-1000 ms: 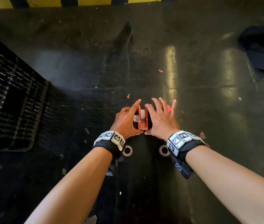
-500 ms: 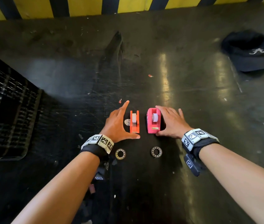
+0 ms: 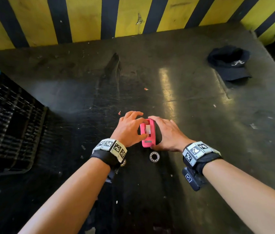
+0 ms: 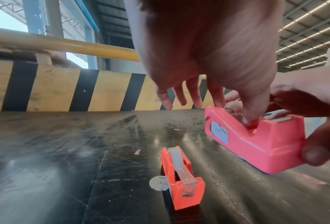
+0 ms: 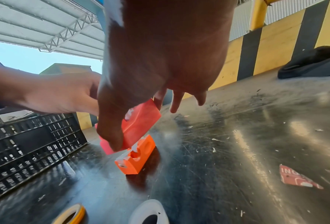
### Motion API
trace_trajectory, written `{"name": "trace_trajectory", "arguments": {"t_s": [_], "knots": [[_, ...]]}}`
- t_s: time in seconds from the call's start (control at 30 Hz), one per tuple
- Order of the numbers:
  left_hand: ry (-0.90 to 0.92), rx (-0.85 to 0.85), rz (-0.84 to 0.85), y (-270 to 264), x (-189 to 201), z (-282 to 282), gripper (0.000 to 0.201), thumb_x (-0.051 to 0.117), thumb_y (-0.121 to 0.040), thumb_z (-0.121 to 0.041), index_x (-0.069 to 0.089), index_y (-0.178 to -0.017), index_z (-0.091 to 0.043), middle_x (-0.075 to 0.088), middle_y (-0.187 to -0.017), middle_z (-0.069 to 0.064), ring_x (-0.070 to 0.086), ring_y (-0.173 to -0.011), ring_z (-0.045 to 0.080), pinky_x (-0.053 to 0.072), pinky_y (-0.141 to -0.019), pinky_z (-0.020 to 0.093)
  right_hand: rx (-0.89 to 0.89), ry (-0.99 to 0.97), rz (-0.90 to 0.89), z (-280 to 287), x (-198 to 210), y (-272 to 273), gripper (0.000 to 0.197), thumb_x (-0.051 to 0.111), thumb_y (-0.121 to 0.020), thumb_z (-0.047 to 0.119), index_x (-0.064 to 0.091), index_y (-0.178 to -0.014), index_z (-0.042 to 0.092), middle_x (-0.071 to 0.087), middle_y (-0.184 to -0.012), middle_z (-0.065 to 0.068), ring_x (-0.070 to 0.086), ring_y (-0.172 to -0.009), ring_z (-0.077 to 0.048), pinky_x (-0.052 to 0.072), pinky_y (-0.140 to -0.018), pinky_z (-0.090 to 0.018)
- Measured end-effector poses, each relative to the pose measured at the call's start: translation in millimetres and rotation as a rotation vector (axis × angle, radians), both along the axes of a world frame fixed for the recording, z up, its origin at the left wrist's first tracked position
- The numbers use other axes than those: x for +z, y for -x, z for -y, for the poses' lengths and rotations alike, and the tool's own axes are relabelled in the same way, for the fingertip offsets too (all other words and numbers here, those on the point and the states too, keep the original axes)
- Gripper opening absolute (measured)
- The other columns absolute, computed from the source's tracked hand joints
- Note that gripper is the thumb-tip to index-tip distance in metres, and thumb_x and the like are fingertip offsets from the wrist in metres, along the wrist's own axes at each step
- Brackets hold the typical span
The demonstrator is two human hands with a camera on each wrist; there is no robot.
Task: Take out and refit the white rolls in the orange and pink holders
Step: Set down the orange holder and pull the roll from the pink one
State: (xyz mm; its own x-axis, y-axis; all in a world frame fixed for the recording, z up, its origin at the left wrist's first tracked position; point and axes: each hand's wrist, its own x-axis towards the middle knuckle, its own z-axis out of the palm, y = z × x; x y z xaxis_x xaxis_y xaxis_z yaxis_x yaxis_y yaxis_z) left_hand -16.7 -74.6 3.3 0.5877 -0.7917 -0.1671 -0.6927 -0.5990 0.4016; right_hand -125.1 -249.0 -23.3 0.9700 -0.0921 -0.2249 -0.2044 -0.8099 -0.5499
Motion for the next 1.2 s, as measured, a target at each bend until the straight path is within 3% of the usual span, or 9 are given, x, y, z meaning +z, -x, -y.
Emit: {"name": "trace_trajectory", "arguments": {"t_s": [0.1,0.2,0.43,0.6,0.73,0.87,1.03,1.13,1.2], "knots": [[-0.035,-0.008,-0.008,7,4,1,0.048,0.076,-0.083,-0.047,0.066,-0.128,-0.033,0.042,-0.157,-0.002,0.027,-0.151,0.026,0.033,-0.116,0.057,-0.003,0.01,-0.02,-3,2,8,0.111,0.08,-0.055,0.063,0.026,-0.15,0.038,0.055,-0.141,0.003,0.05,-0.13,-0.029,0.035,-0.109,-0.054],[-0.02,-0.008,-0.039,12,4,-1,0.048,0.076,-0.084,-0.046,0.065,-0.129,-0.033,0.043,-0.155,-0.004,0.029,-0.149,0.024,0.036,-0.115,0.055,-0.04,-0.02,-0.07,-4,-2,14,0.111,0.076,-0.049,0.074,0.02,-0.143,0.055,0.054,-0.136,0.009,0.049,-0.127,-0.029,0.042,-0.098,-0.067],[0.006,0.014,-0.034,7,8,-6,0.048,0.074,-0.085,-0.044,0.064,-0.129,-0.028,0.049,-0.151,-0.004,0.038,-0.145,0.023,0.042,-0.112,0.051,-0.006,-0.058,-0.047,-7,16,7,0.108,0.092,-0.063,0.046,0.03,-0.151,0.03,0.06,-0.13,-0.002,0.052,-0.122,-0.026,0.035,-0.112,-0.049],[0.089,0.039,-0.066,-6,8,-11,0.044,0.077,-0.085,-0.04,0.064,-0.125,-0.028,0.06,-0.138,-0.004,0.052,-0.132,0.021,0.043,-0.112,0.047,0.004,-0.013,-0.058,-1,5,-11,0.111,0.091,-0.057,0.048,0.029,-0.149,0.034,0.061,-0.131,0.003,0.056,-0.124,-0.028,0.036,-0.109,-0.053],[0.171,0.084,-0.11,-17,11,-12,0.04,0.078,-0.087,-0.035,0.065,-0.124,-0.026,0.07,-0.12,-0.006,0.059,-0.113,0.016,0.047,-0.099,0.034,-0.035,0.032,-0.166,13,-10,-28,0.114,0.093,-0.058,0.038,0.023,-0.148,0.035,0.062,-0.133,-0.001,0.055,-0.128,-0.031,0.033,-0.112,-0.06],[0.156,0.095,-0.128,-27,8,-9,0.041,0.078,-0.087,-0.028,0.064,-0.125,-0.024,0.072,-0.119,-0.007,0.059,-0.106,0.013,0.039,-0.09,0.025,-0.097,0.063,-0.289,21,-31,-41,0.114,0.093,-0.061,0.031,0.022,-0.15,0.034,0.062,-0.134,-0.006,0.054,-0.13,-0.036,0.03,-0.116,-0.062],[0.15,0.112,-0.17,-34,-1,-8,0.041,0.079,-0.087,-0.028,0.064,-0.125,-0.024,0.072,-0.119,-0.007,0.063,-0.11,0.016,0.046,-0.097,0.03,-0.094,0.076,-0.309,25,-46,-44,0.114,0.092,-0.063,0.031,0.019,-0.151,0.034,0.056,-0.139,-0.009,0.048,-0.135,-0.035,0.031,-0.114,-0.056],[0.15,0.12,-0.192,-34,-5,-7,0.043,0.079,-0.086,-0.027,0.064,-0.126,-0.024,0.072,-0.121,-0.006,0.064,-0.115,0.017,0.05,-0.102,0.038,-0.102,0.057,-0.313,28,-45,-41,0.124,0.094,-0.062,0.04,0.015,-0.157,0.033,0.041,-0.159,-0.007,0.036,-0.147,-0.035,0.025,-0.119,-0.06],[0.137,0.125,-0.2,-33,-5,-7,0.044,0.079,-0.087,-0.027,0.064,-0.127,-0.022,0.072,-0.123,-0.005,0.064,-0.117,0.018,0.051,-0.104,0.039,-0.133,0.003,-0.199,27,-40,-41,0.11,0.09,-0.066,0.046,0.028,-0.156,0.033,0.035,-0.161,-0.001,0.034,-0.149,-0.032,0.028,-0.12,-0.058]]}}
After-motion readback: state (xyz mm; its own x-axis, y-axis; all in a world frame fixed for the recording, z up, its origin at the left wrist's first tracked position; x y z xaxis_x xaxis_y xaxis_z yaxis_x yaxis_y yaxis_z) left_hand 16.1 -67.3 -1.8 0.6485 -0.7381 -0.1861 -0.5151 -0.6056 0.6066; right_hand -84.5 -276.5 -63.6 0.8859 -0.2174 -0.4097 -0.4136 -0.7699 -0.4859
